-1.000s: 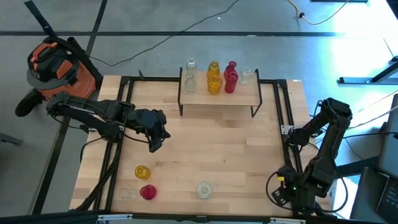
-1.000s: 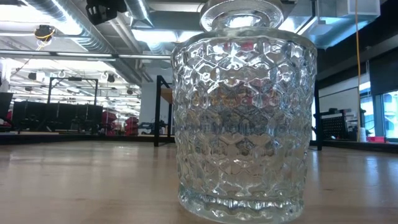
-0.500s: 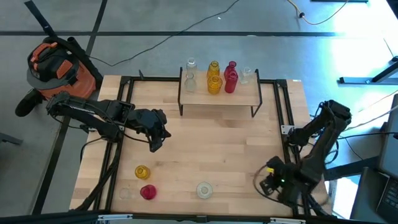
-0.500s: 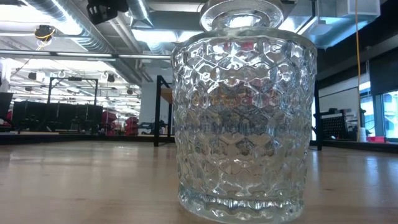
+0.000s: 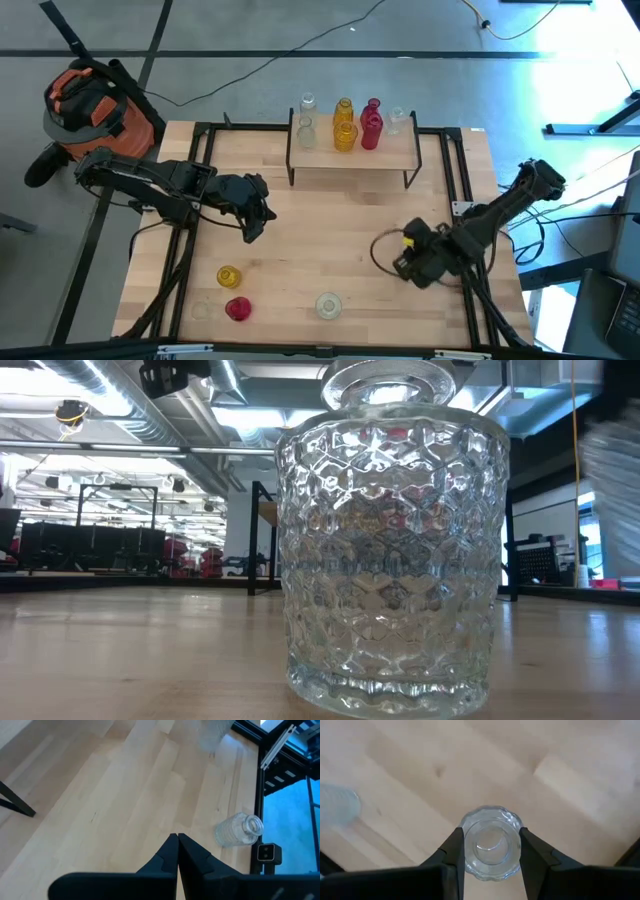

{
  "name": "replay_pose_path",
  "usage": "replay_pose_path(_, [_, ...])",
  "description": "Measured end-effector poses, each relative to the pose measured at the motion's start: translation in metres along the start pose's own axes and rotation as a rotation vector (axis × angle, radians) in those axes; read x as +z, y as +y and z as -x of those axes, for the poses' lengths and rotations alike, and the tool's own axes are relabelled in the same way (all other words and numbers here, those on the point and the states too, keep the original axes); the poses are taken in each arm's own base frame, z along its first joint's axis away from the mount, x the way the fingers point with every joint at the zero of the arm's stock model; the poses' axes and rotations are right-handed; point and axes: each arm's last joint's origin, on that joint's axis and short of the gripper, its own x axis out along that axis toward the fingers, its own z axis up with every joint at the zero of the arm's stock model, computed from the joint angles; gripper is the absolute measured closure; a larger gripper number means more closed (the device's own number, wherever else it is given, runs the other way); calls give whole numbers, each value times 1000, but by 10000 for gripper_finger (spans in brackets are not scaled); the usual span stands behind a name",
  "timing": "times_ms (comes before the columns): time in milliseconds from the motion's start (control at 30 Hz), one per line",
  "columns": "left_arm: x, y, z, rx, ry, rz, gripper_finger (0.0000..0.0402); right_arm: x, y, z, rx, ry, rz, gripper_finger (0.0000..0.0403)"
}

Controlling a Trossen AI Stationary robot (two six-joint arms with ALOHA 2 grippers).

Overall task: Sort vases onto shelf
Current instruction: Put the transparent vase on the shelf aligned with the other transparent vase

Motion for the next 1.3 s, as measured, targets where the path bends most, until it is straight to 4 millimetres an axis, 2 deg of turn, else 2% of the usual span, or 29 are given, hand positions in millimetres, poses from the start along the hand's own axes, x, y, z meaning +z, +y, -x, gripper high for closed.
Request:
replay_pose_path(133, [0,1,0,19,-15,-1,401,36,-14,25,-9,-78,-15,293])
replay_pose_path(367, [3,4,0,67,-49,0,401,110,-52,87,-69,-255,-27,293])
replay_pose_path(500, [4,6,0,74,-52,7,401,147,-76,99,-110,-303,-38,292])
replay_pose_path(667, [4,6,0,72,-53,8,401,181,-105,92,-164,-289,-52,292])
replay_pose_path(867, [4,5,0,59,-46,15,401,211,-124,84,-165,-353,-69,292])
replay_pose_path(1300, [5,5,0,54,-49,34,401,257,-125,41,-262,-291,16,292])
